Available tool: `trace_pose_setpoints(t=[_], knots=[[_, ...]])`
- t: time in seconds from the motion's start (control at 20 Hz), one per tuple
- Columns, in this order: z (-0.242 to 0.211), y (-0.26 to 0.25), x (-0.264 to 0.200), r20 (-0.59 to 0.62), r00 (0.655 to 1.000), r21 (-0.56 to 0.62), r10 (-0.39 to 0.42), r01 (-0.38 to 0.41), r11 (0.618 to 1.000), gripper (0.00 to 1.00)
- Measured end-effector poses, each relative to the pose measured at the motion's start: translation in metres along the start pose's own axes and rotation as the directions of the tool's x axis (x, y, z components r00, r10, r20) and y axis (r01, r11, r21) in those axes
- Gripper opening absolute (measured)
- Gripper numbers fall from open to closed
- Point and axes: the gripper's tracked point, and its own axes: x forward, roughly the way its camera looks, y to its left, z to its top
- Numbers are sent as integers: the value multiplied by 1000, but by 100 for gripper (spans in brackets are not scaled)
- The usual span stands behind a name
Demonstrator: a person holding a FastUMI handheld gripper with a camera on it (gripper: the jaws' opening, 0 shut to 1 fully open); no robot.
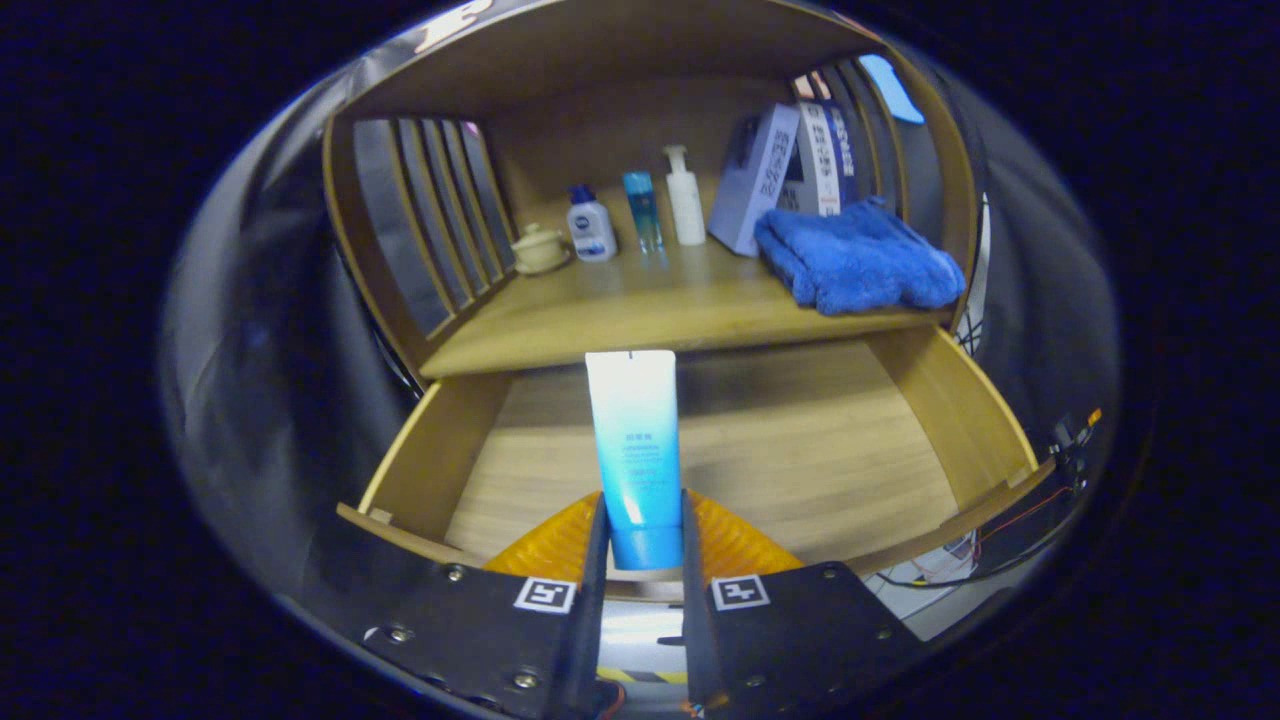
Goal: Pull open the drawer, take out the items inside it, and place them on the countertop above the cabinet.
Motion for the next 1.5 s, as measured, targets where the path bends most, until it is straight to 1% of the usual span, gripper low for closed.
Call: trace_pose_setpoints(t=[0.2, 0.3, 0.4, 0.55, 0.65, 0.75, 0.85, 1.0, 1.1, 1.3, 1.5], knots=[[28, 9, -26, 149, 989, 35, 1, -6, 999, 35], [54, 10, -34, 206, 979, 38, 0, -8, 999, 35], [85, 9, -37, 276, 961, 70, -11, -8, 998, 35], [128, 7, -30, 332, 943, 118, -24, -16, 993, 35], [157, -1, -19, 362, 931, 127, -48, 2, 992, 35], [184, -8, -6, 407, 910, 140, -75, 19, 990, 35], [197, -10, 16, 413, 907, 146, -82, 23, 989, 35], [205, -21, 60, 386, 916, 128, -114, 69, 989, 35], [204, -29, 86, 362, 921, 106, -148, 117, 988, 35], [181, -30, 137, 286, 948, 13, -142, 145, 989, 35], [154, -26, 154, 237, 958, -19, -163, 172, 985, 35]])
